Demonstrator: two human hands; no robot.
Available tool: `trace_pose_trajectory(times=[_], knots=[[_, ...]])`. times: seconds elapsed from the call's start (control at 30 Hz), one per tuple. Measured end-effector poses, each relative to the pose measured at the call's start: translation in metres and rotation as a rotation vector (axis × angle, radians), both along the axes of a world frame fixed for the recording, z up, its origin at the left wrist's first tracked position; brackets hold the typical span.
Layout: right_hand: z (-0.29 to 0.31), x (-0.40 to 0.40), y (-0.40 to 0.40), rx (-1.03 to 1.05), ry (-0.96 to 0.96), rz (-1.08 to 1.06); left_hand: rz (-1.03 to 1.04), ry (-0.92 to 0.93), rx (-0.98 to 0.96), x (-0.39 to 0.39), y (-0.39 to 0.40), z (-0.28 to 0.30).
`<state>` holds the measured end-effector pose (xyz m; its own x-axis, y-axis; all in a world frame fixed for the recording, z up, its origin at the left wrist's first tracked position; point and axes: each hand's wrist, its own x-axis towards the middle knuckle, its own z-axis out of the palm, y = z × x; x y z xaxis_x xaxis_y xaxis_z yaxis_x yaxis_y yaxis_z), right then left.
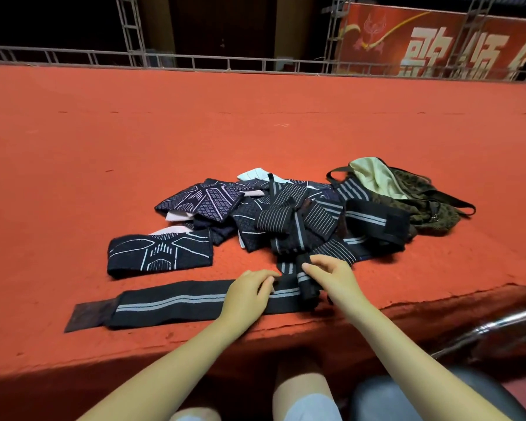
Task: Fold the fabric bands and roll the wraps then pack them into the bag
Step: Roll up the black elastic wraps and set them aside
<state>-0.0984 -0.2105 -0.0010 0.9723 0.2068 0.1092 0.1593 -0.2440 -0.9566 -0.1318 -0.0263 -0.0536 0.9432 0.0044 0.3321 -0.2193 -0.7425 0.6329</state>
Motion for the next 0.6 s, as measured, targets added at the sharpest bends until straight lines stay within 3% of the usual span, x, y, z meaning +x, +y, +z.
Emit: trace_pose_trajectory(times=[0.13, 0.23, 0.33, 0.6], knots=[[-0.014, -0.002, 0.013, -0.173, -0.075, 0.189, 0.041, 0.068, -0.255, -0.004, 0.001, 0.006], [-0.039, 0.002, 0.007, -0.371, -0.279, 0.132, 0.034, 0.132, -0.231, -0.003, 0.001, 0.007], [-0.052, 0.002, 0.011, -0.401, -0.400, 0.053, 0.020, 0.159, -0.115, 0.001, 0.002, 0.002], [-0.050, 0.005, 0.013, -0.319, -0.245, -0.079, 0.011, 0.150, -0.079, 0.001, 0.002, 0.006]])
